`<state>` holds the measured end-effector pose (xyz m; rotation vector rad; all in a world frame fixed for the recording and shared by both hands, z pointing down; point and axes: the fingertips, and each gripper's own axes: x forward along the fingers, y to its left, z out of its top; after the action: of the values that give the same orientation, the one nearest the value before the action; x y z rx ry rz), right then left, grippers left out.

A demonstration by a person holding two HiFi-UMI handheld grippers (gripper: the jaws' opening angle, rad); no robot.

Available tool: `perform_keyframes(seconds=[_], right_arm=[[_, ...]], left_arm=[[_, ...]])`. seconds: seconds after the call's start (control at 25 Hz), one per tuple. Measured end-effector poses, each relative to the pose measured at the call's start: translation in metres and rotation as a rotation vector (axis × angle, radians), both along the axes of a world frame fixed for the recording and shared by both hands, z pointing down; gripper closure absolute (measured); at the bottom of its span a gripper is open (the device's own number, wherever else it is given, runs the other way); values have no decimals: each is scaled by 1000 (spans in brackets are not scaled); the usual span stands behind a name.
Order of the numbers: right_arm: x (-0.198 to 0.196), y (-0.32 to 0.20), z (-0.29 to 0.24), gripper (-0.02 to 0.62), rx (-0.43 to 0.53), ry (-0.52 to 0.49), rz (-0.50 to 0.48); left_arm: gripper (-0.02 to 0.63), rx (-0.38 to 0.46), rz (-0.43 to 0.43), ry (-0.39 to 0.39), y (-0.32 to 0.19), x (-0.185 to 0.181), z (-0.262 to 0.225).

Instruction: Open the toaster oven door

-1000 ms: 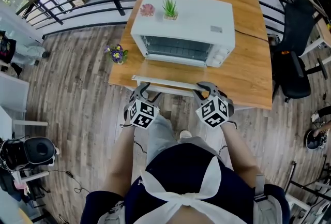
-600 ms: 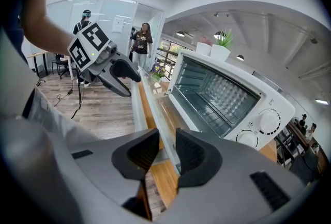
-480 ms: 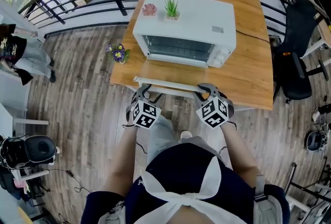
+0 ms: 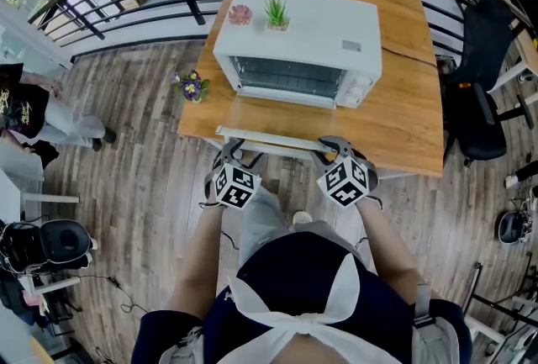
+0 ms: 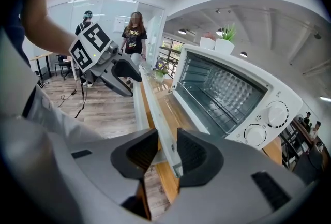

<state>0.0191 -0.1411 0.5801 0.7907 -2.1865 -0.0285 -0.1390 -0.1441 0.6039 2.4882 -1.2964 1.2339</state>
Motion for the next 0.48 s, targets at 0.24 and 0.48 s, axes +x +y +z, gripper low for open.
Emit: perform_keyframes(seconds=[0.24,0.48], right_arm=[[-1,0,4,471,-7,-1,-11],[-2,3,9,466,-29,10,-25]], left_arm=[[350,3,-17,-8,0,0,4],[350,-16,-19,-16,2,-1,10]])
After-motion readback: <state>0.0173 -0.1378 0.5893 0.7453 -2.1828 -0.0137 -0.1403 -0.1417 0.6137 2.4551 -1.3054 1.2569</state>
